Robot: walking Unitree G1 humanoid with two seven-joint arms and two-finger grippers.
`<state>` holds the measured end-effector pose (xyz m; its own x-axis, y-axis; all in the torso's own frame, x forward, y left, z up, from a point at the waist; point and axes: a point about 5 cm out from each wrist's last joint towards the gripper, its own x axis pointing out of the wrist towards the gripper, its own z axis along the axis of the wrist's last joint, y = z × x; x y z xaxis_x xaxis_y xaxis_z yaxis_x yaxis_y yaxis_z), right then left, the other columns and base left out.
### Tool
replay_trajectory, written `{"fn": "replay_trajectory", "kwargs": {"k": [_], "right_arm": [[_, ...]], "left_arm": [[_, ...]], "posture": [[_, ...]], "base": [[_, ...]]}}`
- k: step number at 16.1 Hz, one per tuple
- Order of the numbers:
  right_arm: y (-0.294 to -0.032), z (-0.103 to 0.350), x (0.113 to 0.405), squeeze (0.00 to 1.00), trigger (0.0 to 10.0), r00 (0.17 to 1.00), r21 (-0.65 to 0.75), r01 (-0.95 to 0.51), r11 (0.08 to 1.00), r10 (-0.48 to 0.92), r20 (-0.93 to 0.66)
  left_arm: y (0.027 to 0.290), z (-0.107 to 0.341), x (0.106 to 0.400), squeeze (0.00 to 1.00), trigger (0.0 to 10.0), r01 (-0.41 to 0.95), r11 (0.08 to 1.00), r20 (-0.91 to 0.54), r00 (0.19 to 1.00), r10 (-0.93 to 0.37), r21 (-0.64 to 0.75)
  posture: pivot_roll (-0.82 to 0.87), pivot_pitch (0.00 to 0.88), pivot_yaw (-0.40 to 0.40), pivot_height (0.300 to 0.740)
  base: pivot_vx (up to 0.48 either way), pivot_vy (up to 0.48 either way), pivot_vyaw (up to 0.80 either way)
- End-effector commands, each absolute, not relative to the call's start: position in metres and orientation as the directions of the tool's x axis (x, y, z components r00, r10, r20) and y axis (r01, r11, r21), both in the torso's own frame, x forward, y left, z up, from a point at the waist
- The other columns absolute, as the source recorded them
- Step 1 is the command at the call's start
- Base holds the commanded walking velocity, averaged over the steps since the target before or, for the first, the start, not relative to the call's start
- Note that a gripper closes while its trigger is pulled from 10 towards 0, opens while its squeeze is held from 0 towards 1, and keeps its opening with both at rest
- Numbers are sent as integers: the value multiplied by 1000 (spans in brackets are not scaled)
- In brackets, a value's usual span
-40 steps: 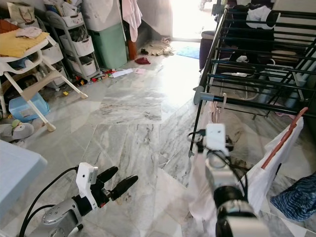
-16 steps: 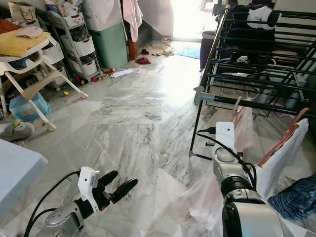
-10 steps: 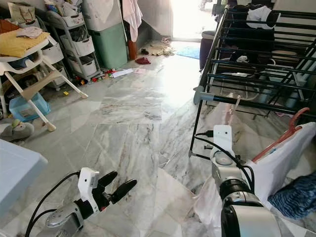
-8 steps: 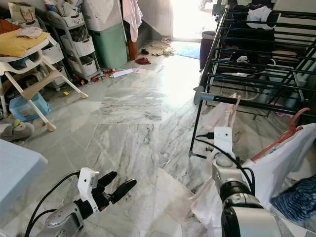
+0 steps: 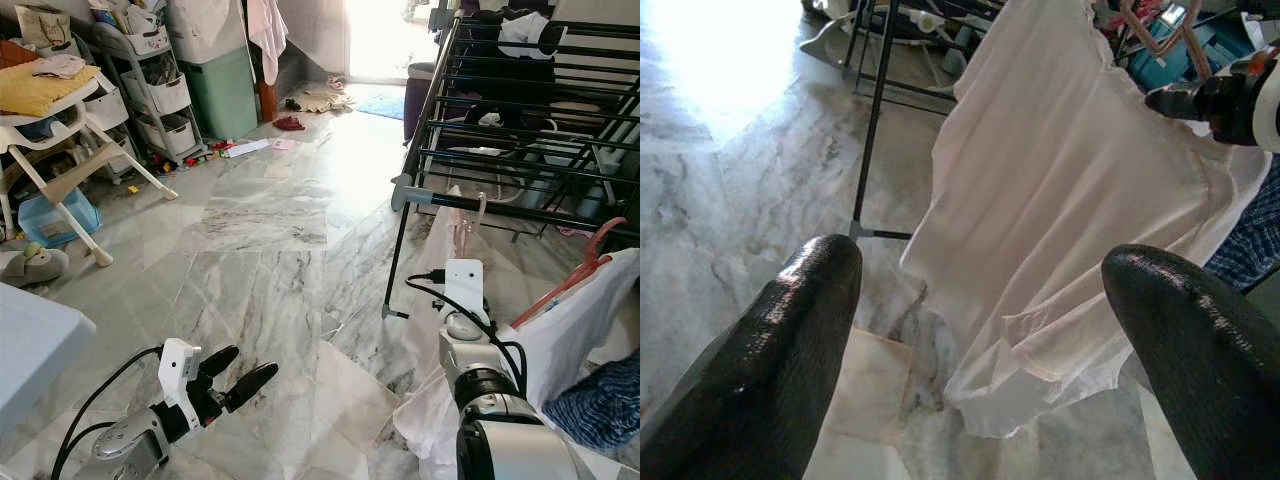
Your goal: Hang hanger
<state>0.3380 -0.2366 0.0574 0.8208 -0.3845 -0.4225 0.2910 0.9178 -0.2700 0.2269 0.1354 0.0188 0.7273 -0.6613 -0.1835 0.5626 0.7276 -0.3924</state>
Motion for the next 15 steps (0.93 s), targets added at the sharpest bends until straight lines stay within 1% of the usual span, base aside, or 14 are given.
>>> {"fn": "replay_trajectory", "kwargs": {"k": [1,10,15], "right_arm": [[-239,64,342,0,0,829,-260,295,919,-382,-409],[-241,66,343,0,0,832,-282,283,916,-381,-402],[-236,74,347,0,0,858,-273,296,915,-380,-346]], "left_arm": [[138,18,227,0,10000,563,732,-201,723,-661,-382],[135,20,224,0,10000,568,726,-193,720,-666,-388],[132,22,226,0,10000,568,726,-191,721,-666,-387]], "posture": [[-58,0,65,740],[-55,0,59,740],[-60,0,60,740]], "base": [[0,0,0],[0,0,0],[0,0,0]]}}
